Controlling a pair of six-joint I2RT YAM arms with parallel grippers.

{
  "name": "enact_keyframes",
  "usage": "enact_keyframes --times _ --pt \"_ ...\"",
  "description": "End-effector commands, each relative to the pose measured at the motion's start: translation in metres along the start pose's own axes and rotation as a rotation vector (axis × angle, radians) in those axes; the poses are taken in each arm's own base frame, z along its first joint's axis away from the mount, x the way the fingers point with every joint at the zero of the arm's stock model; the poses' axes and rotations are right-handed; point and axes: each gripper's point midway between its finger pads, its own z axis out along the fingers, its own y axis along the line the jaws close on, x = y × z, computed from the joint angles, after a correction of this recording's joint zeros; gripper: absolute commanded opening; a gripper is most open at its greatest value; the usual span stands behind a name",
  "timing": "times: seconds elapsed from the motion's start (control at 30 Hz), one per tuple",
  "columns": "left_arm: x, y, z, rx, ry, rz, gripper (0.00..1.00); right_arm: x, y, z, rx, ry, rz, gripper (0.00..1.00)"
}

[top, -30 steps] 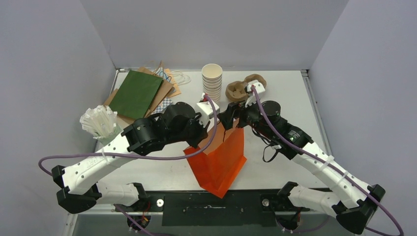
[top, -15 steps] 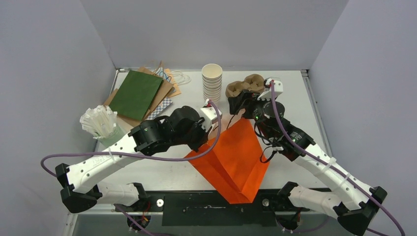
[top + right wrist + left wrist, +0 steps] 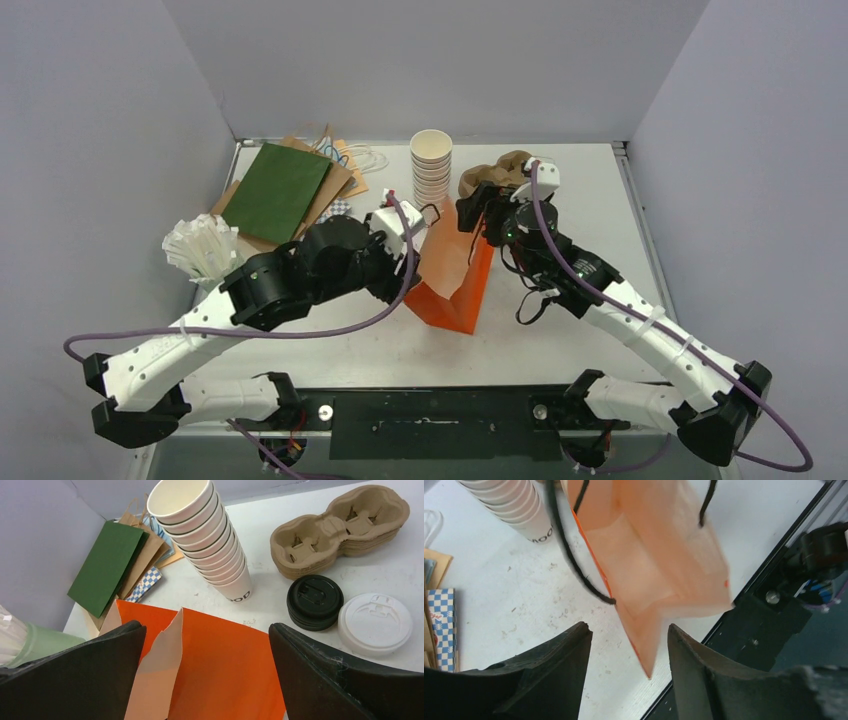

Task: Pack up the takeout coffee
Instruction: Open the takeout bag at the center of the board.

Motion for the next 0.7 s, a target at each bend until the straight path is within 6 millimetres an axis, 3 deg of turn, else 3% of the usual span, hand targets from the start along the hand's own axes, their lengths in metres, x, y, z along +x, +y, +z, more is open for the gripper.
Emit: enact_keyframes --times 0.0,0.17,0.27,0.33,0.4,0.5,0.67 --pt "-0.076 0.001 -0.042 0.022 -0.310 -0.035 0.60 -0.011 0.015 0.003 -0.031 -0.031 0.041 1.00" --pt "-0.099 0.001 -0.056 0.029 -0.405 -0.030 0.69 -0.001 0.018 0.010 -0.023 -0.020 0.037 1.00" --pt "-0.101 -0.010 -0.039 0.066 -0.376 -0.015 0.58 0.003 0.021 0.014 -0.018 -0.009 0.033 1.00" --pt "-0.101 -0.017 -0.025 0.087 -0.351 -0.012 0.38 0.004 0.021 0.015 -0.011 -0.007 0.032 1.00" --pt "-0.104 -0.026 -0.014 0.111 -0.351 -0.025 0.26 0.005 0.021 0.016 -0.005 -0.007 0.032 1.00" --pt "-0.113 -0.037 -0.006 0.134 -0.385 -0.046 0.22 0.005 0.021 0.017 -0.002 -0.008 0.032 1.00" --pt "-0.123 -0.037 0.001 0.106 -0.420 -0.077 0.29 0.007 0.023 0.017 -0.007 -0.006 0.029 1.00"
